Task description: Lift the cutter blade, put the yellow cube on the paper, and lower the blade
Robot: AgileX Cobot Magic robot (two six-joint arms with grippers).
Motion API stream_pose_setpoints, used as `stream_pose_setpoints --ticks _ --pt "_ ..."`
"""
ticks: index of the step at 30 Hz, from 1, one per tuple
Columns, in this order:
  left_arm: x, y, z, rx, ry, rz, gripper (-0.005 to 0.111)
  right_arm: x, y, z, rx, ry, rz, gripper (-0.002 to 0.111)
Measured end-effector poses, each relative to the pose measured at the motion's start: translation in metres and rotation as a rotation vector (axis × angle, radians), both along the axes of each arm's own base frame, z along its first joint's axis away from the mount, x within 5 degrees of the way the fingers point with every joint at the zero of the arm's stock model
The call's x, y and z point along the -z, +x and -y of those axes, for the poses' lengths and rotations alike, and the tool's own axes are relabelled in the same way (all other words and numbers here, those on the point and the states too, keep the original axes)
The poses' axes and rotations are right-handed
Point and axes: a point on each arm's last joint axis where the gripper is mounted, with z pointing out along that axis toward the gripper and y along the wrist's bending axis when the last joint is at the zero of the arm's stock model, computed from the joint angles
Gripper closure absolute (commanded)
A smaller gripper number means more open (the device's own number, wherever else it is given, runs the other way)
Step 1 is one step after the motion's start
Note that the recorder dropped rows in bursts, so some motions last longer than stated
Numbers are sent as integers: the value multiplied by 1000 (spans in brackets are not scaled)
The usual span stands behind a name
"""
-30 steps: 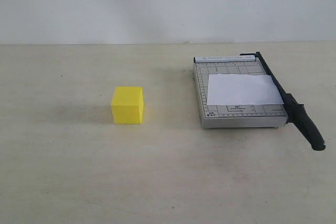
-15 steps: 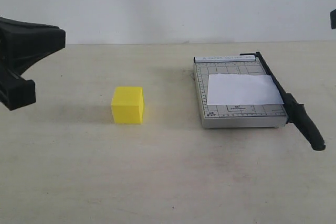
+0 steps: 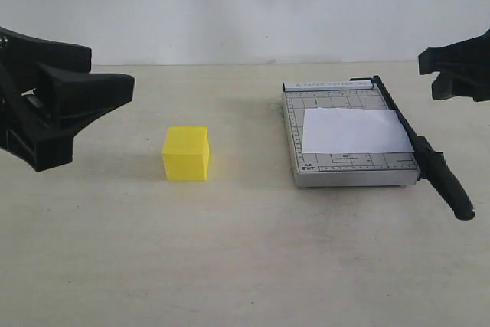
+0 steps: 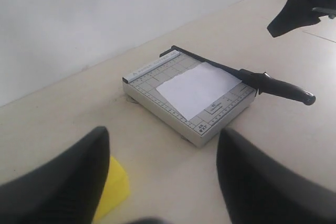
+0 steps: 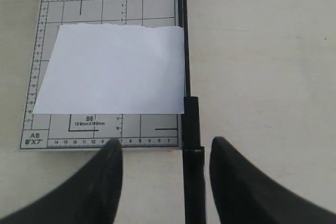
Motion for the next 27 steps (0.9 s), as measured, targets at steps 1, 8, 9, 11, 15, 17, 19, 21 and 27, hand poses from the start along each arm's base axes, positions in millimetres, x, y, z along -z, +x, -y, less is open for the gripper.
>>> stream_pose_setpoints --ticks 1,8,9,11,15,17,19,21,27 --pt "1 1 1 2 2 -6 49 3 2 0 3 6 -7 55" --pt "13 10 5 7 -1 -70 49 29 14 -3 29 33 -96 46" --pt "13 10 5 9 -2 -71 49 34 16 -3 27 27 -110 46" --pt "13 10 5 14 -3 -72 49 43 20 -2 19 9 -134 46" --pt "13 9 6 16 -3 -72 49 60 23 0 -1 -34 -210 46" --pt "13 9 6 16 -3 -72 49 63 22 0 -6 -43 -239 46" --pt "13 9 6 16 -3 -72 49 64 20 0 -9 -47 -259 46" --pt "13 9 6 16 -3 -72 49 65 19 1 -13 -55 -275 46" --pt "13 9 6 16 -3 -72 49 66 18 1 -8 -63 -285 46"
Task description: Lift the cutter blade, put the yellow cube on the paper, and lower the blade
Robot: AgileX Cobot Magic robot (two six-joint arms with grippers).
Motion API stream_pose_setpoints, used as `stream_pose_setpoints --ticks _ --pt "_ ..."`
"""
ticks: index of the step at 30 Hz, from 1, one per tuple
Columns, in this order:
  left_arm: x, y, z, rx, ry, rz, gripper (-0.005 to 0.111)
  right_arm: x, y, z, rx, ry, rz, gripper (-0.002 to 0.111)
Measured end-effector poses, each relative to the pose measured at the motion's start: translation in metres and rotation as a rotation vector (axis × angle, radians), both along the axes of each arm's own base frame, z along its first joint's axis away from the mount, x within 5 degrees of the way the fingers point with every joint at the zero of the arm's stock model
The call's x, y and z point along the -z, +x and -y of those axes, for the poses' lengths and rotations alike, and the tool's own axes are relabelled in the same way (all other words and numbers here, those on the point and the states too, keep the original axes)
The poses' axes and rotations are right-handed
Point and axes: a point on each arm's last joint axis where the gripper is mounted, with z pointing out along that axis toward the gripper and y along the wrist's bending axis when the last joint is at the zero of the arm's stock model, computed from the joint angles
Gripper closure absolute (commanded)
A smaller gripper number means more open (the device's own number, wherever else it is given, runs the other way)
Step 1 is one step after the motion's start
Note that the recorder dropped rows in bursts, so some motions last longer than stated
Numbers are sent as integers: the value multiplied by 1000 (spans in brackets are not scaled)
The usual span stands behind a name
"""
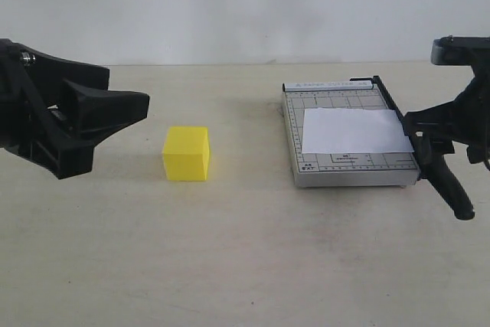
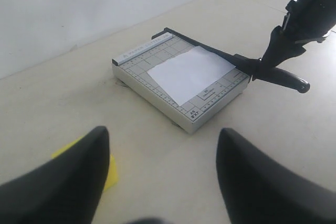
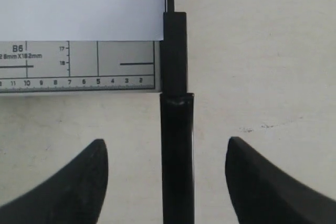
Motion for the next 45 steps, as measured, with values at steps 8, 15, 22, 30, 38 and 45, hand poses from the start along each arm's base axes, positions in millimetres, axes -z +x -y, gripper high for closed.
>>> stream_pose_setpoints --ticks 8,15,22,30,38,45 --pt "0 0 0 0 0 0 49 7 3 0 -1 -3 -8 46" --pt "0 0 0 1 2 1 49 20 6 0 -3 -10 -50 46" --pt "0 0 0 1 2 2 49 24 8 0 -6 -16 -51 46" --pt "0 0 0 2 3 3 49 35 10 0 -7 -18 -86 50" --pt "0 0 0 2 3 3 49 35 10 0 -9 -20 -89 87" --pt "0 0 0 2 3 3 49 35 10 0 -13 -25 -90 109"
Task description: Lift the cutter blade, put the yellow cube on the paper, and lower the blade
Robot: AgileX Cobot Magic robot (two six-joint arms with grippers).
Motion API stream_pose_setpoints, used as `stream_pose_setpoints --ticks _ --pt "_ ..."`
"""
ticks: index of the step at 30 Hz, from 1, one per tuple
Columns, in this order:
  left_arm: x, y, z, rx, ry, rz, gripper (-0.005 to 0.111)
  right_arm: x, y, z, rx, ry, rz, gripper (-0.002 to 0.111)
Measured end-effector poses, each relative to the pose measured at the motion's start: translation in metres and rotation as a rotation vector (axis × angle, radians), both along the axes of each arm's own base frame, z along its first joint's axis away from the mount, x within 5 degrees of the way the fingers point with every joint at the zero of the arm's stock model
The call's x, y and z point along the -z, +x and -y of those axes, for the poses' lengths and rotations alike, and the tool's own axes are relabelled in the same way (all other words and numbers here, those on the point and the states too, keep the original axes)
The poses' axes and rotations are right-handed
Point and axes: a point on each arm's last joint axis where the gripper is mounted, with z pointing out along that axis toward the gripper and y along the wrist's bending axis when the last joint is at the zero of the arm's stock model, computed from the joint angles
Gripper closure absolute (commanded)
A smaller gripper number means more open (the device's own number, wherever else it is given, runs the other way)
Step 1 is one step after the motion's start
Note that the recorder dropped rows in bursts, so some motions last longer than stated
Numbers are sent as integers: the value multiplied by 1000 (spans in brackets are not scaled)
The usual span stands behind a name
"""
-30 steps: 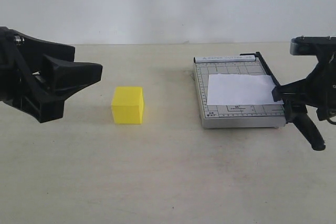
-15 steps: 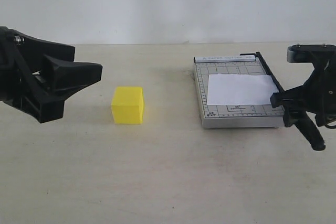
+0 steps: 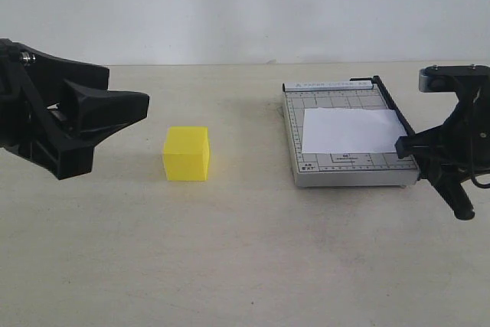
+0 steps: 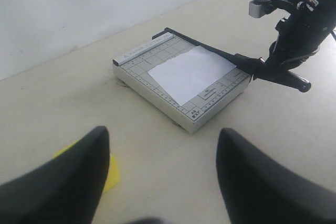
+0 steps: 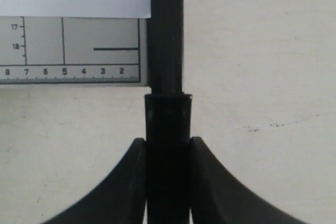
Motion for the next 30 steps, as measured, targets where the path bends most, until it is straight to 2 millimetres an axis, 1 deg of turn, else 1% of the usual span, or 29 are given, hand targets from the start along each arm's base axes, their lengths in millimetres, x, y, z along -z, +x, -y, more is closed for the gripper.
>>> stream_pose_setpoints --ticks 17,30 --pt "0 1 -1 -10 3 3 49 -2 0 0 -6 -3 8 108" --pt "0 1 -1 -9 4 4 49 -29 -6 1 -6 3 94 108"
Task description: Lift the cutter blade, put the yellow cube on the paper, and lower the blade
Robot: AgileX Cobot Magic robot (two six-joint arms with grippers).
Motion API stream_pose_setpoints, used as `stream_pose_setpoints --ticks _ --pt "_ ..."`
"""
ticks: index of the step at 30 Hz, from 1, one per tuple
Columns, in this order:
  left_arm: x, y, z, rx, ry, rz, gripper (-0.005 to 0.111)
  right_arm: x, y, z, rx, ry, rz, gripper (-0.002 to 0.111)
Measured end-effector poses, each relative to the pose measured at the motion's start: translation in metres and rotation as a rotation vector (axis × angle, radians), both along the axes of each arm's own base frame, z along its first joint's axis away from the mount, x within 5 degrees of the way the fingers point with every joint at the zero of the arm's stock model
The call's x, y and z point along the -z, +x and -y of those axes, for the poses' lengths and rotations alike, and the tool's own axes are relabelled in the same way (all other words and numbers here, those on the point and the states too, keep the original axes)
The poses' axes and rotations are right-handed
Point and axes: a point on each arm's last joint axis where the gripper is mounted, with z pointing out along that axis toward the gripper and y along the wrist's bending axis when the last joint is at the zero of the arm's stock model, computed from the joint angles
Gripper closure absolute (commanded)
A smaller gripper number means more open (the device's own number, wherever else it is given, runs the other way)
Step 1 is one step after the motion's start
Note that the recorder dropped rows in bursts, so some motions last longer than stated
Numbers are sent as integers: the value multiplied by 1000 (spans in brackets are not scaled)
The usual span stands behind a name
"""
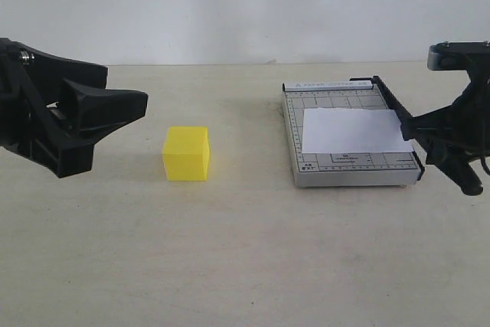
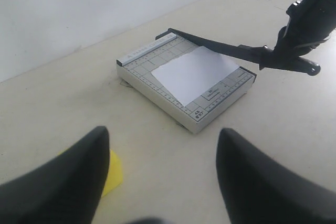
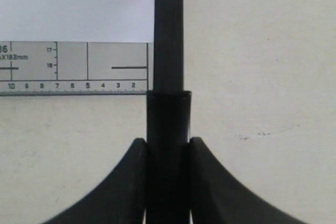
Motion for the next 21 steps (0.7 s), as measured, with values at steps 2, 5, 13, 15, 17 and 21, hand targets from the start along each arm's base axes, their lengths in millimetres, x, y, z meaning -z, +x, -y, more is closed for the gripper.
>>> stream_pose_setpoints --ticks 2,5,13,15,17,21 --pt "0 0 0 0 0 0 49 -2 0 0 0 1 9 108" --pt "0 0 0 0 0 0 49 -11 -2 0 0 4 48 108" --pt "0 0 0 -3 1 1 49 -41 -5 1 5 16 206 108" --pt "0 0 0 -3 1 1 49 -41 -5 1 3 13 206 107" --pt "0 0 0 -4 -1 0 49 -41 -5 1 2 12 208 88" --pt "0 0 0 -2 -1 0 49 -44 -9 1 -14 2 189 43"
